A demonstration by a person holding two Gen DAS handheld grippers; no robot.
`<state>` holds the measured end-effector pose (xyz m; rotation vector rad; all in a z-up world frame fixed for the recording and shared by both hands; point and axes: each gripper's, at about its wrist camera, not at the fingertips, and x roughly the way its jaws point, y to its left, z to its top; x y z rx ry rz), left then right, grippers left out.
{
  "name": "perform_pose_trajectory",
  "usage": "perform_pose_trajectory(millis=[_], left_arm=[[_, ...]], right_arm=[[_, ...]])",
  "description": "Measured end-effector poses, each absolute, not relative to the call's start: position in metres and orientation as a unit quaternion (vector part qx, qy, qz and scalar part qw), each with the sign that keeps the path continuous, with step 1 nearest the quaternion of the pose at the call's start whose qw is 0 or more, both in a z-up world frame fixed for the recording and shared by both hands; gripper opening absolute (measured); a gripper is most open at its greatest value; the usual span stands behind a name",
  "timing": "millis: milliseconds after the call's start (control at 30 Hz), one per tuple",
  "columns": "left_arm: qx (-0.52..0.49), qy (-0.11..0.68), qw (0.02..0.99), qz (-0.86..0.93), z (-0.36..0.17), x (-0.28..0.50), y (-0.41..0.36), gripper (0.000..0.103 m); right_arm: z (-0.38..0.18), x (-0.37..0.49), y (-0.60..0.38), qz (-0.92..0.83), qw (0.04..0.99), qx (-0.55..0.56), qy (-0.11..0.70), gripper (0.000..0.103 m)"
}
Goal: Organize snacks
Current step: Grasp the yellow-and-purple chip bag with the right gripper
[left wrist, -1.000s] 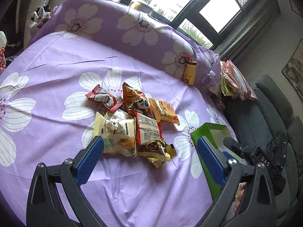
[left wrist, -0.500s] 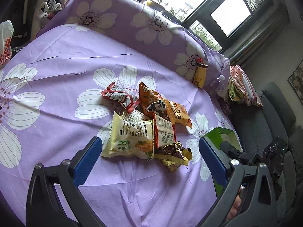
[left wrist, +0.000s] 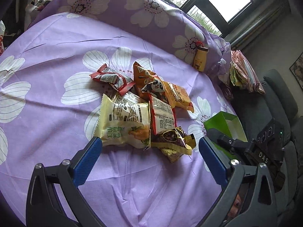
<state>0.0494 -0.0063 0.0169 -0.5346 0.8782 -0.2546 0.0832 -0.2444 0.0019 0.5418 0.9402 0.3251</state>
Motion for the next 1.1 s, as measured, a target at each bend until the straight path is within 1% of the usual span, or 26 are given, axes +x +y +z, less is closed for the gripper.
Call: perform_pose_trajectory(millis=[200, 400, 467, 567, 633, 700, 867, 933, 1100], left_arm=[[-0.249, 0.437, 0.852, -0.146, 0.008, 0.054, -0.025, 0.101], [-0.248, 0.438, 0.849, -0.159, 0.003, 0.057, -0.034, 0.096], [-0.252, 0.443, 0.844, -0.169, 0.000, 0.058, -0.038, 0.095], [-0.254, 0.449, 0.838, -0.180, -0.004, 0.062, -0.044, 0.091], [-0.249, 0.452, 0.837, -0.182, -0.007, 0.064, -0.049, 0.087], [-0.245, 0.456, 0.835, -0.185, -0.009, 0.065, -0.053, 0.084], [-0.245, 0.459, 0.833, -0.188, -0.014, 0.069, -0.057, 0.080], [-0.247, 0.462, 0.831, -0.189, -0.016, 0.072, -0.057, 0.075], [-0.261, 0.461, 0.825, -0.196, -0.021, 0.076, -0.055, 0.067]], right_arm=[[-0.008, 0.092, -0.239, 0.168, 0.828, 0.266, 0.464, 0.084], [-0.016, 0.102, -0.231, 0.193, 0.811, 0.273, 0.480, 0.084], [-0.019, 0.104, -0.230, 0.194, 0.808, 0.273, 0.485, 0.082], [-0.024, 0.108, -0.230, 0.197, 0.800, 0.280, 0.492, 0.079], [-0.026, 0.110, -0.230, 0.199, 0.796, 0.282, 0.497, 0.075], [-0.029, 0.112, -0.230, 0.201, 0.792, 0.286, 0.501, 0.073], [-0.033, 0.114, -0.231, 0.208, 0.785, 0.291, 0.506, 0.070], [-0.035, 0.115, -0.230, 0.210, 0.780, 0.295, 0.511, 0.069], [-0.040, 0.116, -0.230, 0.213, 0.773, 0.300, 0.517, 0.068]])
